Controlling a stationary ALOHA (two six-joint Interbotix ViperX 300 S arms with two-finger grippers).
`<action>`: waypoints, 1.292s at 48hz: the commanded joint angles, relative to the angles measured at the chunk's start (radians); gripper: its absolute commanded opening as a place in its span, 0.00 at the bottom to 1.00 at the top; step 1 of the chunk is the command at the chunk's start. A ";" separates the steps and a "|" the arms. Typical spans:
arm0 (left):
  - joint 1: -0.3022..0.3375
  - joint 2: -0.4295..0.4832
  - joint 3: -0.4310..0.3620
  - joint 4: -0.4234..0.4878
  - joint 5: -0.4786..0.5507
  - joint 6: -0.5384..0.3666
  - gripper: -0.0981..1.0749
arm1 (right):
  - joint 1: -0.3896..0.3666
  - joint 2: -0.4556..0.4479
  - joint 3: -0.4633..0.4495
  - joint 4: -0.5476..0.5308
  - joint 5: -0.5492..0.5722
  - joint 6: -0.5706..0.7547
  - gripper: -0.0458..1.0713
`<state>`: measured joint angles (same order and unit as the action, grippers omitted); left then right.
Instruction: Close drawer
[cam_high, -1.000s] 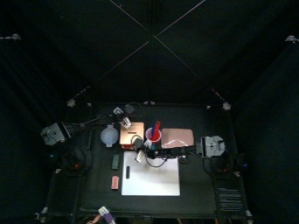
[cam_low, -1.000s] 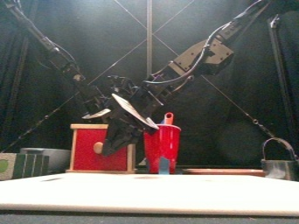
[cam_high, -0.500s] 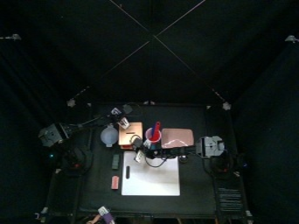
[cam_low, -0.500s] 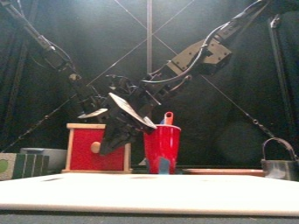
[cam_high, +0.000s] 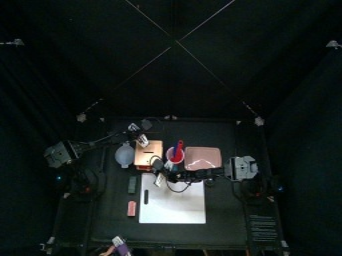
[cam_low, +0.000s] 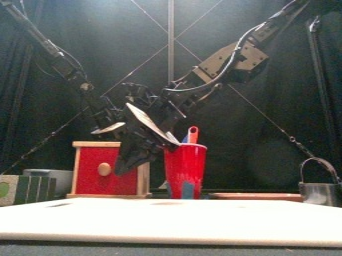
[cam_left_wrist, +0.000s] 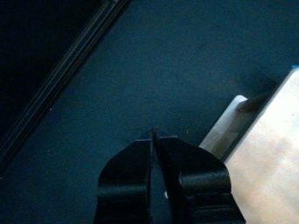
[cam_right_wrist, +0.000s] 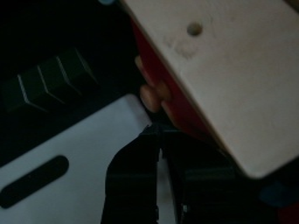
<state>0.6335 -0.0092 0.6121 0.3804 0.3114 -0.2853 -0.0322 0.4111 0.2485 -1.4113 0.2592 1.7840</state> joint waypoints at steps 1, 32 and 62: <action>0.000 -0.037 -0.018 0.002 -0.006 -0.003 0.51 | 0.003 -0.083 0.015 0.003 0.003 -0.002 0.42; -0.138 -0.279 0.133 -0.049 -0.215 -0.008 0.51 | 0.067 -0.505 0.345 -0.025 -0.006 -0.002 0.41; -0.311 -0.603 0.528 -0.129 -0.669 0.000 0.50 | 0.109 -0.707 0.497 -0.058 -0.002 0.003 0.41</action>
<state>0.3221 -0.5906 1.1351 0.2684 -0.3436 -0.2869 0.0736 -0.2638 0.7532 -1.4680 0.2546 1.7886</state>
